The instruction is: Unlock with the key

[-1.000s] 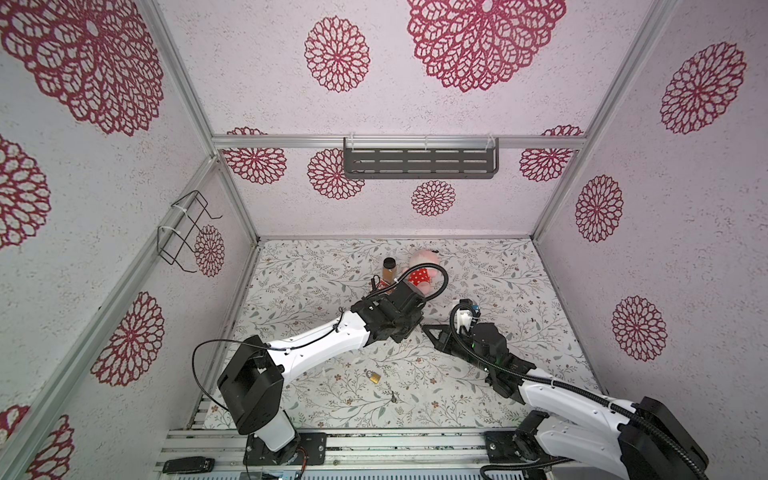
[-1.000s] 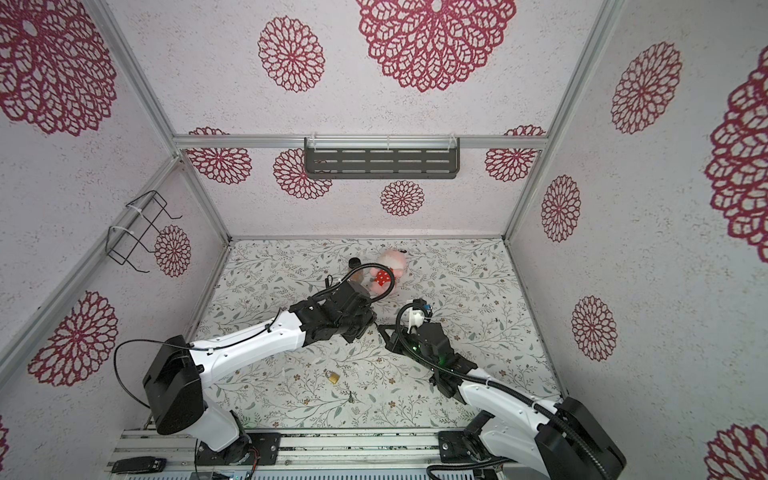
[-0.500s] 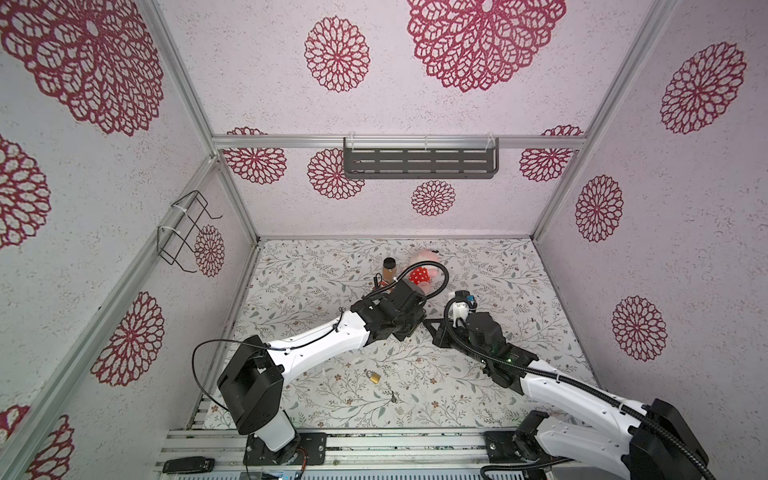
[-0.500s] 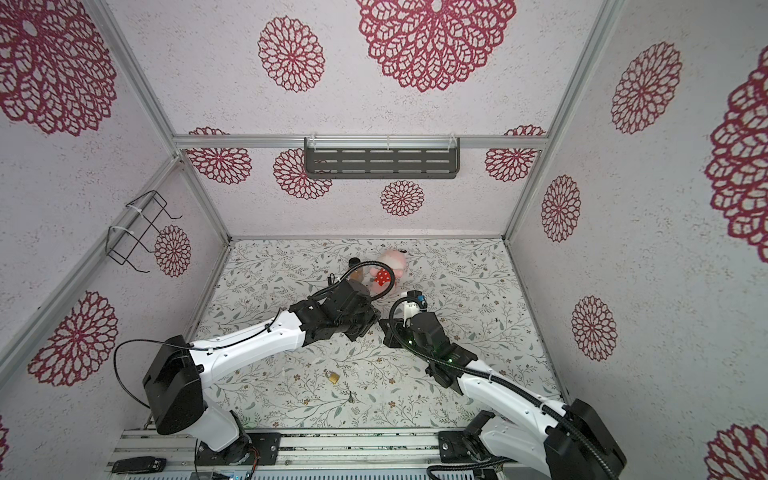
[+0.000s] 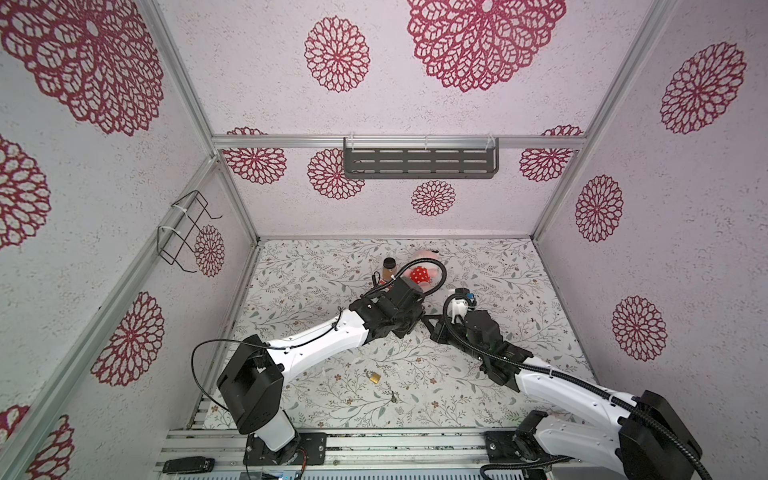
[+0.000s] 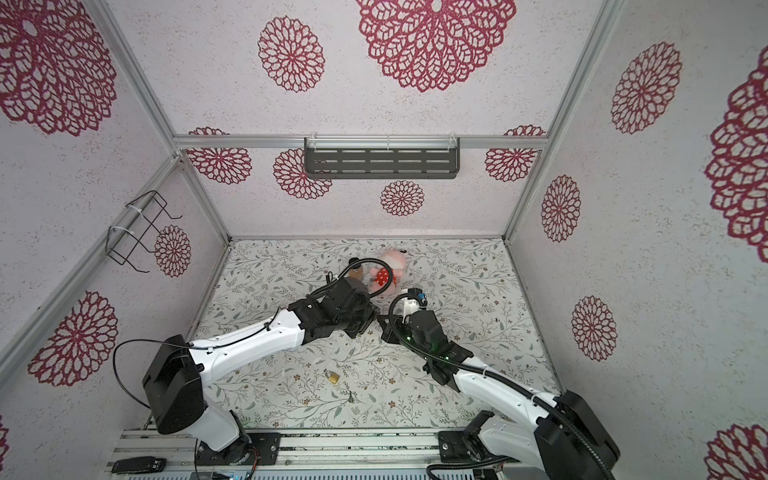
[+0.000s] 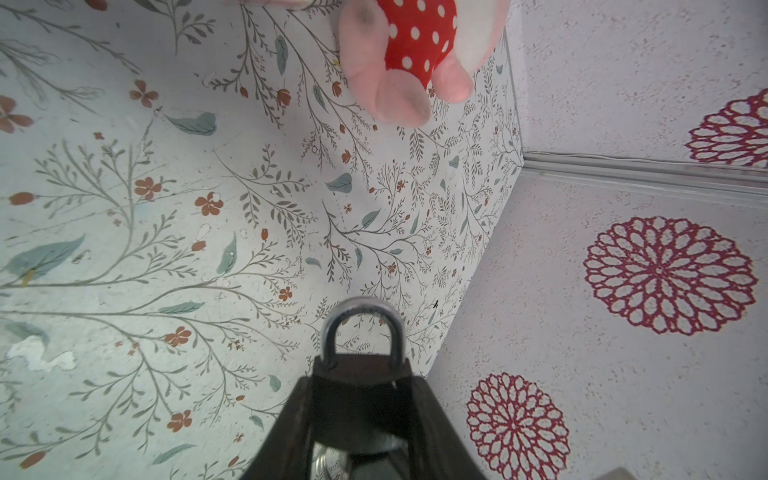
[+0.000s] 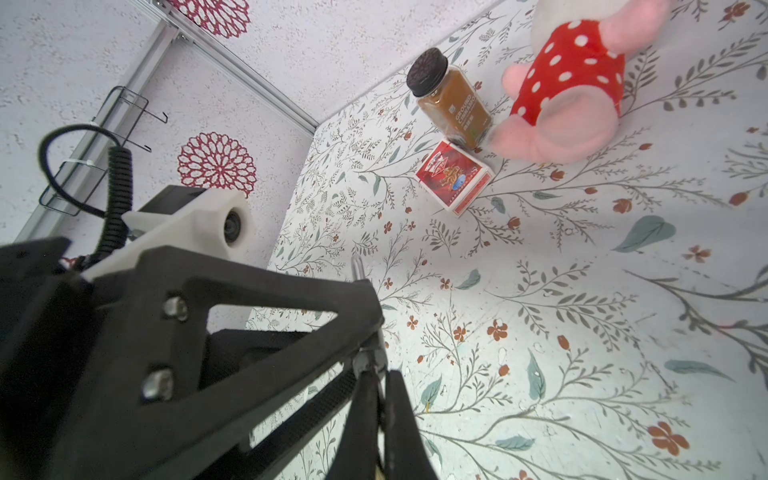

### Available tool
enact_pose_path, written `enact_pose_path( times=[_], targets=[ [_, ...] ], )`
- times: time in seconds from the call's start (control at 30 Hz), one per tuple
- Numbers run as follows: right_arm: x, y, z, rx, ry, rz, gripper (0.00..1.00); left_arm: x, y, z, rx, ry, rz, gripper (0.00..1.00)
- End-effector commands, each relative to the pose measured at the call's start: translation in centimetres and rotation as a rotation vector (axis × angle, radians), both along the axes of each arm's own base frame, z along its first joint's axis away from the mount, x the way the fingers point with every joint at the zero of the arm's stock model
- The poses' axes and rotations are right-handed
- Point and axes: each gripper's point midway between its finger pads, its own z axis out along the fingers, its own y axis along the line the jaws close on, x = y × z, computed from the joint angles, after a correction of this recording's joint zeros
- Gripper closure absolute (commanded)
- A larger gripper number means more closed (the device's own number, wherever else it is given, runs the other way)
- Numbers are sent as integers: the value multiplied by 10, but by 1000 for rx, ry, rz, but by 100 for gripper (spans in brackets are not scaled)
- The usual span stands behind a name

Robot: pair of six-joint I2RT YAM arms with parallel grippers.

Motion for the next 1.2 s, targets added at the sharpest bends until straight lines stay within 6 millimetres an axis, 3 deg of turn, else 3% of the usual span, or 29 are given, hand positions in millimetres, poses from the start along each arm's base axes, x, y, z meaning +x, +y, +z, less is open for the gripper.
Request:
enact_pose_path(
  times=[0.0, 0.4, 0.73, 1.17],
  targets=[
    [3, 9, 27, 113, -28, 7, 100, -7, -25, 42, -143, -62, -66, 95],
    [-6, 11, 22, 256, 83, -2, 100, -2, -18, 32, -78, -102, -45, 99],
    [-6, 10, 26, 392, 145, -38, 100, 0, -21, 40, -107, -131, -36, 100],
    [-12, 6, 18, 436, 223, -91, 100, 2, -22, 55, -141, -189, -7, 100]
  ],
)
